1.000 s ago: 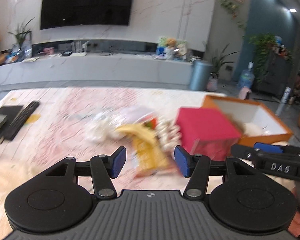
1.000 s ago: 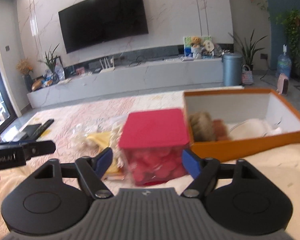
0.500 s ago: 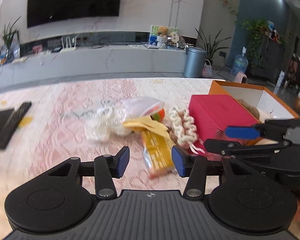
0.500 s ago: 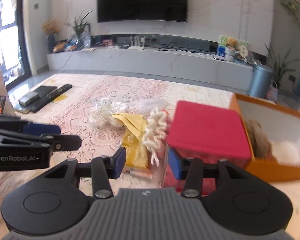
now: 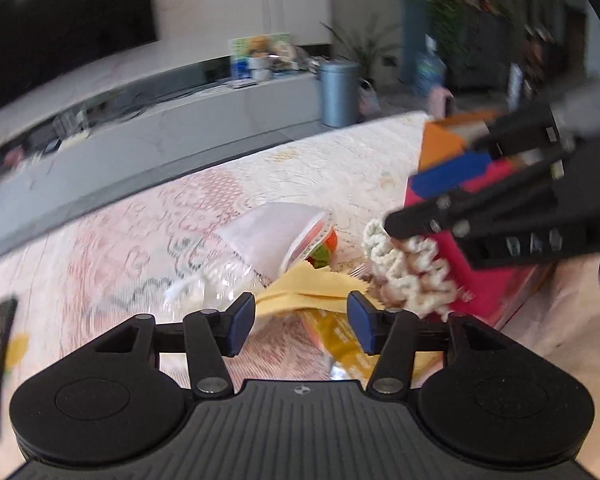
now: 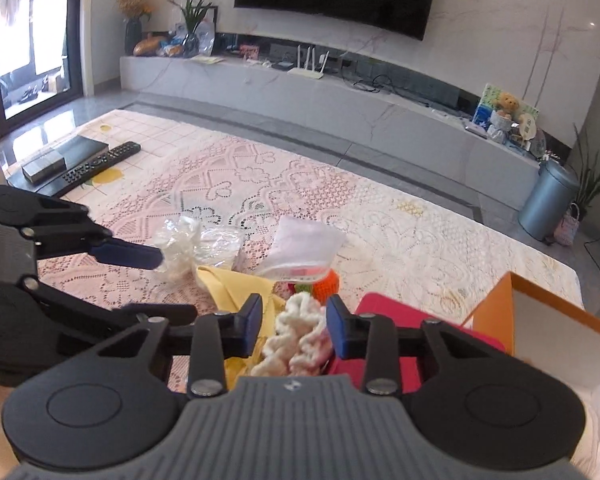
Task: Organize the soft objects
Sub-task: 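Grasp the yellow cloth with the left gripper while the right gripper reaches toward the clear plastic bag, then close the right gripper on the clear plastic bag and lift it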
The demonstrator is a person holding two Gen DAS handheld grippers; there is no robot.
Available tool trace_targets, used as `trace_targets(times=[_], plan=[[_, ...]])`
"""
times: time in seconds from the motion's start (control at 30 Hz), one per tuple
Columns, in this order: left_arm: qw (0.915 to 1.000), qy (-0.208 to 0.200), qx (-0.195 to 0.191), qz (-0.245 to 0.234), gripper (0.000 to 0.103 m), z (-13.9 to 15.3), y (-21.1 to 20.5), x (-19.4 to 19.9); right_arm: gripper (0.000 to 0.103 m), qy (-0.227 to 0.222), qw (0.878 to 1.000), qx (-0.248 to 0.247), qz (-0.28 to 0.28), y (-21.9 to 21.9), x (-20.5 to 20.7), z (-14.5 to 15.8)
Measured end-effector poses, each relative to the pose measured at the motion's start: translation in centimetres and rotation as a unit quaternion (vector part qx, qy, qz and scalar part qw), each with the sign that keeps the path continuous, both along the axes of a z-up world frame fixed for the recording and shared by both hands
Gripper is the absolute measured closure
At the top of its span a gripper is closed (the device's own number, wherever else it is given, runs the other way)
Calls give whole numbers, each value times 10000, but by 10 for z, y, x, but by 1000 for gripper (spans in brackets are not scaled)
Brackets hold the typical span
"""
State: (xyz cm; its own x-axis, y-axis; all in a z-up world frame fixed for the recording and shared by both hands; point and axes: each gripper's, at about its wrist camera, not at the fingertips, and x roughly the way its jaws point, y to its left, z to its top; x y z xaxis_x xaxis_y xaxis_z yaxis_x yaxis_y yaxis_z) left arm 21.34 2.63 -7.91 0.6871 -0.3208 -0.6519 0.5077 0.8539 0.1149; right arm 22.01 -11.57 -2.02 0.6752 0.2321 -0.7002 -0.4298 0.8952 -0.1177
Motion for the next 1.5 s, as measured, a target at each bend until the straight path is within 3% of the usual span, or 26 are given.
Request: trace_targets(times=[0.07, 0.13, 0.27, 0.4, 0.43, 0.5, 0.53, 0.57, 0.6, 0.7, 0.77, 0.9, 0.93, 1.07, 1.17, 1.3, 1.5], plan=[[9989, -112, 399, -232, 40, -7, -5, 8, 68, 81, 9999, -64, 92, 3, 12, -2], [9978, -70, 543, -365, 40, -14, -7, 17, 68, 194, 9997, -59, 155, 5, 21, -6], [9984, 232, 221, -464, 40, -28, -3, 34, 68, 367, 9990, -70, 232, 10, 30, -17], [9984, 299, 189, -436, 40, -39, -3, 45, 68, 477, 9984, -95, 299, 11, 37, -24], [9985, 334, 133, -416, 44, -40, -2, 47, 68, 494, 9982, -106, 313, 11, 39, -25], [9984, 436, -72, -345, 62, -41, 1, 50, 68, 509, 9981, -128, 333, 13, 42, -27], [9980, 527, -181, -314, 81, -41, 3, 52, 68, 527, 9979, -141, 347, 13, 44, -29], [9977, 586, -238, -258, 93, -42, 5, 53, 68, 554, 9977, -140, 356, 14, 46, -30], [9976, 625, -221, -195, 96, -43, 5, 54, 68, 578, 9976, -131, 359, 15, 48, -30], [9982, 558, -207, 25, 98, -41, 9, 51, 68, 607, 9975, -126, 325, 17, 53, -30], [9978, 434, -440, 227, 98, -30, 17, 48, 66, 625, 9975, -148, 294, 20, 57, -28], [9924, 270, -951, 740, 98, -9, 36, 48, 52, 655, 9976, -213, 95, 27, 71, -22], [9908, 206, -1023, 865, 98, -5, 41, 48, 48, 670, 9975, -242, 16, 29, 76, -21], [9866, -167, -1070, 1218, 98, 4, 53, 44, 47, 818, 9956, -265, -371, 36, 101, -26], [9843, -123, -1129, 1349, 98, 2, 60, 50, 38, 1061, 9917, 34, -721, 36, 119, -31], [9789, -85, -1231, 1630, 98, -2, 67, 57, 37, 1233, 9857, 369, -1088, 38, 137, -40], [9793, -10, -1218, 1614, 98, -10, 67, 60, 35, 1457, 9813, 173, -1246, 51, 158, -65]])
